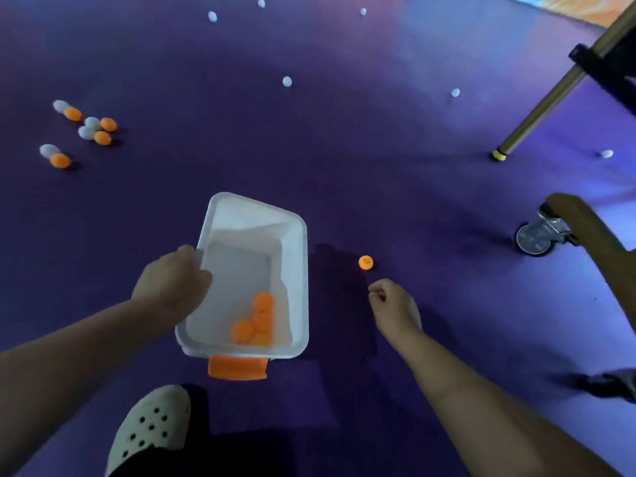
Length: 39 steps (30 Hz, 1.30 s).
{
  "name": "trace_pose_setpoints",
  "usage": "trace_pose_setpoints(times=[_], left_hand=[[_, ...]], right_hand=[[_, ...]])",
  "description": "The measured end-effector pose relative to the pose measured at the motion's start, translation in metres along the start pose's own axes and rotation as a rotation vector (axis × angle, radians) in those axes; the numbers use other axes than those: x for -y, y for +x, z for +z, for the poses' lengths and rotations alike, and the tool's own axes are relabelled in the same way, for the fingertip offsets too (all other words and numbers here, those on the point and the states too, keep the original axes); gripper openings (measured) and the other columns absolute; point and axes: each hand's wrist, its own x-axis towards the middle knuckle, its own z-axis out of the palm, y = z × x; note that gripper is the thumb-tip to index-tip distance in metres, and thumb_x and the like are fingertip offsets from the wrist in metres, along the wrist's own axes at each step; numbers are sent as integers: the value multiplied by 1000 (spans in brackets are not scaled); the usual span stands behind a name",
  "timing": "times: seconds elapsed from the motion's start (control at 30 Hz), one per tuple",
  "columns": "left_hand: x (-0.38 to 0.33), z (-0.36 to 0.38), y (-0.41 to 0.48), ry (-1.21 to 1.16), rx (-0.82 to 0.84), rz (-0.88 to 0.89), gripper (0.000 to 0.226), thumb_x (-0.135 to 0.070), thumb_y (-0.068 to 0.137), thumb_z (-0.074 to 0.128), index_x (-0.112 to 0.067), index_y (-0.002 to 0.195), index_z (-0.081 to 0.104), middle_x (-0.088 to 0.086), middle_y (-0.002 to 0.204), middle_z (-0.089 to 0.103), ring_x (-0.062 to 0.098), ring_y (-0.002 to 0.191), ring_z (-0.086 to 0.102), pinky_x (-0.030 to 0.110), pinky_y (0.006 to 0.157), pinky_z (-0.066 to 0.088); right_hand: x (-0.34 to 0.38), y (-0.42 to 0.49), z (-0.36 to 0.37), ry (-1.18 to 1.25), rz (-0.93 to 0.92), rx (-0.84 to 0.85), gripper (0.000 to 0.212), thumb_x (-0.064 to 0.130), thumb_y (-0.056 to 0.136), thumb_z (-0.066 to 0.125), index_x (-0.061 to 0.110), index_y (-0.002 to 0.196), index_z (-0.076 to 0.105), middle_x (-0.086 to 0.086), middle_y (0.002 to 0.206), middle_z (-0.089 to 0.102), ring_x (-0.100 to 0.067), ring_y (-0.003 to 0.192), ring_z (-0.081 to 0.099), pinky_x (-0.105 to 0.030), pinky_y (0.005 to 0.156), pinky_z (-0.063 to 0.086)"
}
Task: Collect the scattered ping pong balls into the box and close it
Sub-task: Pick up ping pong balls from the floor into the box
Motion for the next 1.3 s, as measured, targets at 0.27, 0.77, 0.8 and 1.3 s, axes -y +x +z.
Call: trace_pose_setpoints(times=[0.27, 0.77, 0.8, 1.3], left_hand=[[20, 37, 87, -180, 49, -148, 8, -14, 84, 48, -6, 82, 46, 7, 70, 53, 22, 58, 45, 33, 51, 28], [34, 26, 134, -309, 75, -227, 10, -16, 83, 51, -11, 78, 45, 4, 69, 54, 26, 63, 50, 33, 53, 32], [34, 17, 131, -304, 72, -235, 9, -15, 83, 51, -10, 79, 45, 4, 69, 54, 26, 63, 49, 33, 54, 32], [70, 23, 122, -252, -1, -318, 11, -16, 86, 51, -6, 87, 48, 2, 71, 52, 18, 59, 44, 29, 48, 27]], right_hand=[[7, 115, 51, -255, 69, 143, 44, 22, 95, 53, 23, 138, 46, -6, 143, 32, -22, 119, 46, -34, 90, 42], [18, 161, 73, -302, 341, 322, 49, -2, 94, 41, 10, 141, 38, -14, 133, 38, -30, 110, 48, -36, 92, 43], [23, 151, 66, -280, 321, 319, 49, -1, 95, 39, 11, 142, 36, -9, 129, 39, -25, 102, 50, -33, 85, 46], [60, 155, 131, -378, 13, 440, 67, -8, 91, 42, 23, 149, 28, -8, 159, 1, -27, 134, 28, -32, 105, 34]])
